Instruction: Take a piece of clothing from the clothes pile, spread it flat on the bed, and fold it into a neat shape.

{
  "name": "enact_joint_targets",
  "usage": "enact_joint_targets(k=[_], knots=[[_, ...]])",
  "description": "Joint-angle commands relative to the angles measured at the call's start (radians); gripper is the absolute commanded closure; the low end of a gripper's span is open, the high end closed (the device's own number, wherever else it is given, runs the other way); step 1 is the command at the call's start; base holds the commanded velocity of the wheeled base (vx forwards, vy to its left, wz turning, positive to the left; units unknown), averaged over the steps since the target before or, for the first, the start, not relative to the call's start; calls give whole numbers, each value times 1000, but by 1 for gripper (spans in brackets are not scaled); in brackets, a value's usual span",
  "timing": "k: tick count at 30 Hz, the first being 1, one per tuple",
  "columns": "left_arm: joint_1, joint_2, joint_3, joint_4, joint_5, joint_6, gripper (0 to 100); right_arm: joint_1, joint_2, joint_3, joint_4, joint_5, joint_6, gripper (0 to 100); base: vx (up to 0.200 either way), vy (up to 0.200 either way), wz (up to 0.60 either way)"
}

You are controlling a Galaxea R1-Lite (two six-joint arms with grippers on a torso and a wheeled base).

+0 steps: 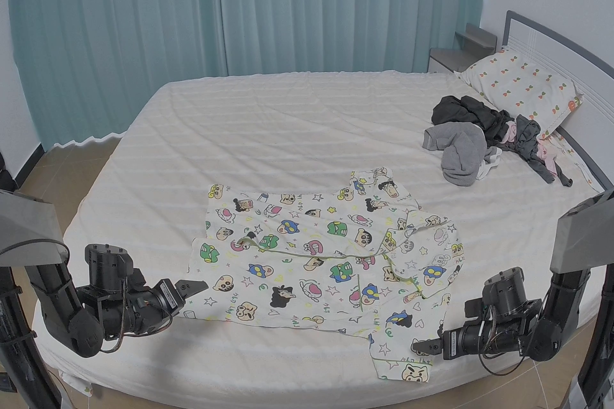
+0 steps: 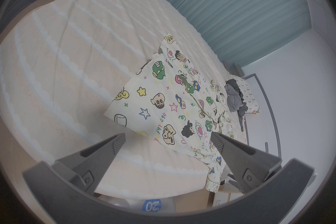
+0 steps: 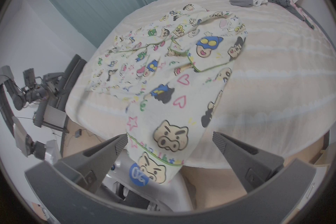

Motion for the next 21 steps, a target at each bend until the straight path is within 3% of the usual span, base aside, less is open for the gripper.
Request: enact_joint_targets(k=[1,13,18,19,21], knots=[[-6,78,28,-72,29,2,0,48,148,6,-97,-43,8,0,0,0,0],[-11,115,39,-133,31,3,0,103,218,-3,-163,-73,15,0,0,0,0],[-11,115,34,-133,41,2,0,130,218,-43,-163,-95,103,0,0,0,0],[-11,117,33,-133,46,2,0,137,217,-49,-163,-96,118,100,0,0,0],[-11,118,33,-133,51,2,0,141,215,-51,-163,-98,123,100,0,0,0]])
